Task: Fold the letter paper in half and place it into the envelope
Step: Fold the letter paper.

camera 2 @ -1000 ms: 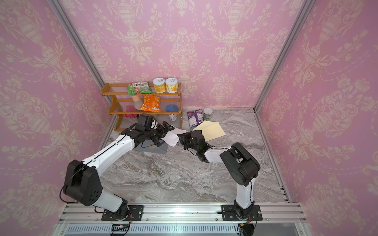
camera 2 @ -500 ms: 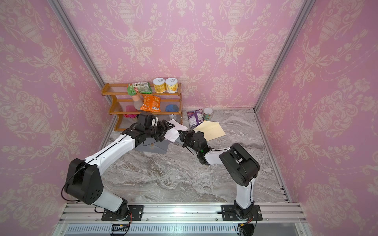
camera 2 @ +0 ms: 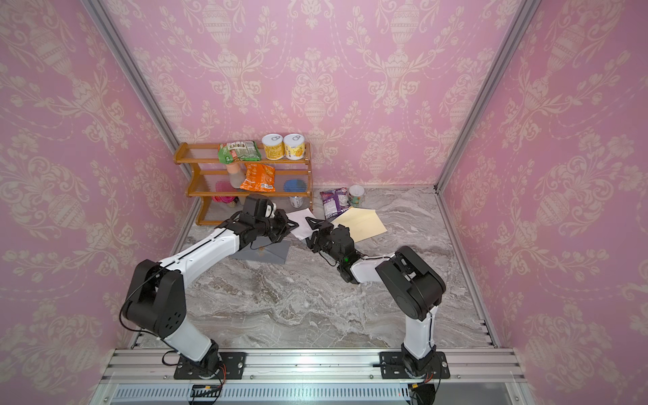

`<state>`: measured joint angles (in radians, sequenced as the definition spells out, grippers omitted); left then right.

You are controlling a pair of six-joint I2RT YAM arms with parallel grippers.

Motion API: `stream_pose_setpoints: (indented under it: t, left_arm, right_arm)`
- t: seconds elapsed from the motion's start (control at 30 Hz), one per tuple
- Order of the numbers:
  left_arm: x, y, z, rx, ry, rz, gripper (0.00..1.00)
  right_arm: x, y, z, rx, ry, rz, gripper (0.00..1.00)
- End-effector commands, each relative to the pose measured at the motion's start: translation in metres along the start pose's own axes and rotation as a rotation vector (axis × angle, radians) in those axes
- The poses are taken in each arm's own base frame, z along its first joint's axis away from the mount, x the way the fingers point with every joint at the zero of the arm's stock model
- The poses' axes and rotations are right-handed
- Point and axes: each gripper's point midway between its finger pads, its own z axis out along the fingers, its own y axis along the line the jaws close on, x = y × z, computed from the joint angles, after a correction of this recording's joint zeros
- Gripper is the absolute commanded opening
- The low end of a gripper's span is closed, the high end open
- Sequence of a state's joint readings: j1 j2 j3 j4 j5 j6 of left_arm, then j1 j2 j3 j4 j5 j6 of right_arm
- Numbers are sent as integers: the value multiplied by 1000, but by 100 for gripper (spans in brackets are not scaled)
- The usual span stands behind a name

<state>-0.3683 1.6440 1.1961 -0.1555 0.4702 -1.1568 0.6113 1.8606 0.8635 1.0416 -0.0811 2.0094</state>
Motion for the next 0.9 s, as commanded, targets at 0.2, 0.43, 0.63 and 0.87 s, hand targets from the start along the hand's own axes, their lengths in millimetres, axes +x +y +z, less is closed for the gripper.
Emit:
stream_pose_setpoints:
  t: [0.2,0.43,0.63,0.87]
  left_arm:
    - [14,-9,-21,51,32,76,0]
    - [19,-9,-34,52,25,115,0]
    - [21,-8,-41,47,11,130,0]
    - [20,-2,-40,36,-3,107,0]
  right_arm:
    - [-14,13,5,-22,-7,-38,53]
    - [-24,3,-1,2,-41,-45,36]
    - [-29,0,-8,14,-63,-58,33]
    - [-34,-5,-9,62,-94,-78,0]
